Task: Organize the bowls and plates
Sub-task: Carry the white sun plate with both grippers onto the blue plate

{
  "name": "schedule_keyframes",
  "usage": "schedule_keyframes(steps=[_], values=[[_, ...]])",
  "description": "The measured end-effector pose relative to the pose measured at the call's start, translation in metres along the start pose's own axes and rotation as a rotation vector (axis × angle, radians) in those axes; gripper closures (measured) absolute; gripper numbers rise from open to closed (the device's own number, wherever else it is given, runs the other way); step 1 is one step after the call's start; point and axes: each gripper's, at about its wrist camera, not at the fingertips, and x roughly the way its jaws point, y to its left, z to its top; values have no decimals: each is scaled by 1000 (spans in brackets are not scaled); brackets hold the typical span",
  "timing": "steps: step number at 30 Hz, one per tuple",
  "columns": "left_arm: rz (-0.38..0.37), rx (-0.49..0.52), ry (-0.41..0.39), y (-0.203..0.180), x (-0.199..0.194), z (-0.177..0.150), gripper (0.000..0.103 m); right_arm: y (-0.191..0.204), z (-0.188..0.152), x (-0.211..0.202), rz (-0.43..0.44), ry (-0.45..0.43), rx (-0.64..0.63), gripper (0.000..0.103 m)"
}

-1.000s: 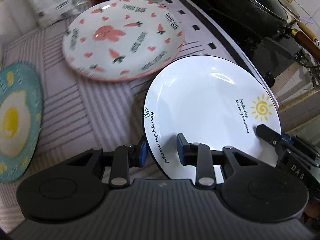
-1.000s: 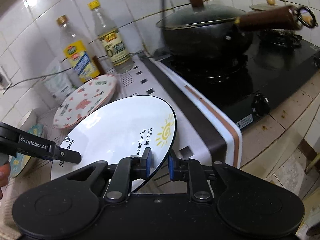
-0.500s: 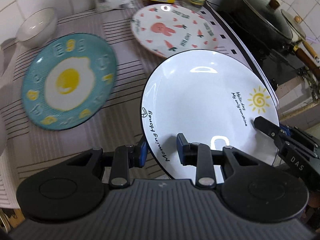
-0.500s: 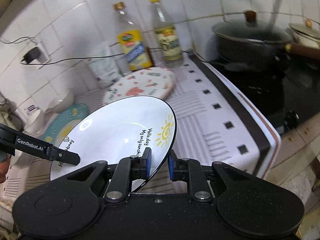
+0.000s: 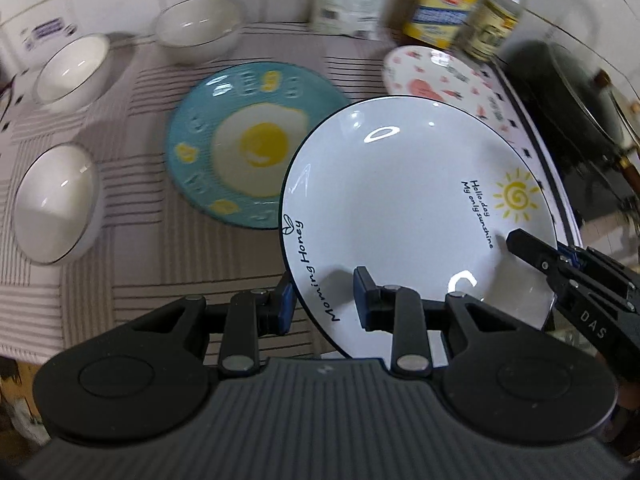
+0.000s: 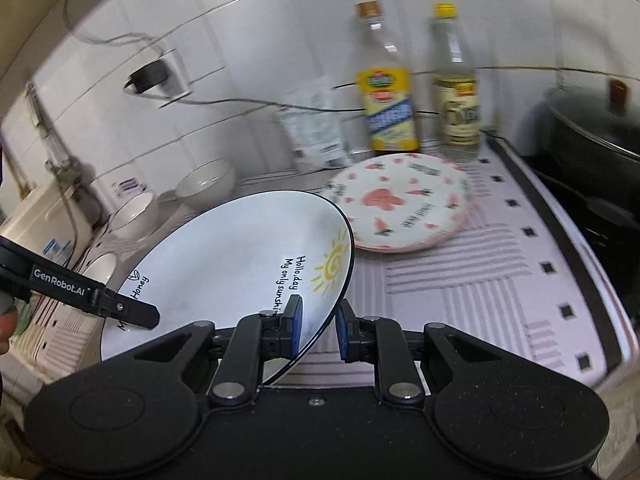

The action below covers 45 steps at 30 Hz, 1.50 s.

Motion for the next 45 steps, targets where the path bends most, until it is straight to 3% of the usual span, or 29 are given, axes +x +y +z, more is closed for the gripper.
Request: schedule_keyframes(steps=[9,23,34,41,45], values=[[28,-140,21,50,28,5,75,25,18,58,95,105,-104,81],[48,-221,68,96,62,41,75,42,43,131,137,180,-147,81],[80,-234,115,102,77,64,74,48,52,158,120,209,-170,80],[110,-230,127,101,86,71,73,61,54,164,46,194,-245,77],[134,-205,130,95,91,74,73,69,52,171,-13,193,-313,70]])
